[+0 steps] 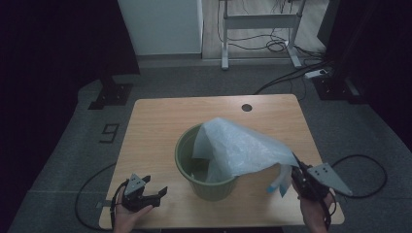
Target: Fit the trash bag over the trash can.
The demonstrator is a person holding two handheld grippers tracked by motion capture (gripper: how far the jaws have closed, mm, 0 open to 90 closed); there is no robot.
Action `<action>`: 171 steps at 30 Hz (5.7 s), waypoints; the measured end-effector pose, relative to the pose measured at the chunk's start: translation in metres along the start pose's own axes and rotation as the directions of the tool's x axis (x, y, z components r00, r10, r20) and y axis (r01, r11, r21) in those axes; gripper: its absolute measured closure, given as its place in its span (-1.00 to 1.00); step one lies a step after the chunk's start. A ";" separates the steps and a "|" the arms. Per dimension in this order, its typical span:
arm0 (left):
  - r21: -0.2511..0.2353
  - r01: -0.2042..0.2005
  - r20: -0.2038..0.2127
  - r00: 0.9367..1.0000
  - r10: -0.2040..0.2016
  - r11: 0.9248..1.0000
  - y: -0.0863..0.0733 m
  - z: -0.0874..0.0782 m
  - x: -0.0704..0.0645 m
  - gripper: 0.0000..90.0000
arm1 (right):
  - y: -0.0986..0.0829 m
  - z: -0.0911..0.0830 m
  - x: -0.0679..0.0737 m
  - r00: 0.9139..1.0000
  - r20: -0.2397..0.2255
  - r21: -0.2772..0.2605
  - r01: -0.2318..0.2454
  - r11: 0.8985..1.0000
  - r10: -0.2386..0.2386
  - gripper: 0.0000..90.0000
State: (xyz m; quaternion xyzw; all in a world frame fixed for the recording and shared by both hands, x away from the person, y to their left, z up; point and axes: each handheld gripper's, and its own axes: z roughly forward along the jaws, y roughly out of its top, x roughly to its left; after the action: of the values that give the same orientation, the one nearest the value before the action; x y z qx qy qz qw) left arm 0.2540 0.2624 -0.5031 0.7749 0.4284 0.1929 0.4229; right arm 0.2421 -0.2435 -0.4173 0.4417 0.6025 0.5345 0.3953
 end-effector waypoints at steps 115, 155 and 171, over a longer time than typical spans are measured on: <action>-0.384 0.020 0.275 0.957 0.094 0.923 0.139 -0.036 -0.078 1.00 | -0.024 -0.005 0.091 0.933 -0.358 0.073 -0.013 0.997 0.038 0.37; -0.371 0.042 0.317 0.945 0.084 0.928 0.128 -0.039 -0.062 1.00 | 0.050 -0.003 0.062 0.960 -0.279 -0.033 0.001 0.999 -0.010 0.06; -0.374 0.069 0.309 0.950 0.054 0.925 0.127 -0.038 -0.063 1.00 | 0.027 0.003 0.104 0.921 -0.386 0.036 0.061 0.997 -0.042 -0.07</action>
State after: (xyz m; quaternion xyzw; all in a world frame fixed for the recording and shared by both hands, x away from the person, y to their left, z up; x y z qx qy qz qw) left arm 0.2572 0.1939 -0.3729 0.6973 0.3132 0.1453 0.6282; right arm 0.2175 -0.1424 -0.3913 0.3213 0.6923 0.5859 0.2725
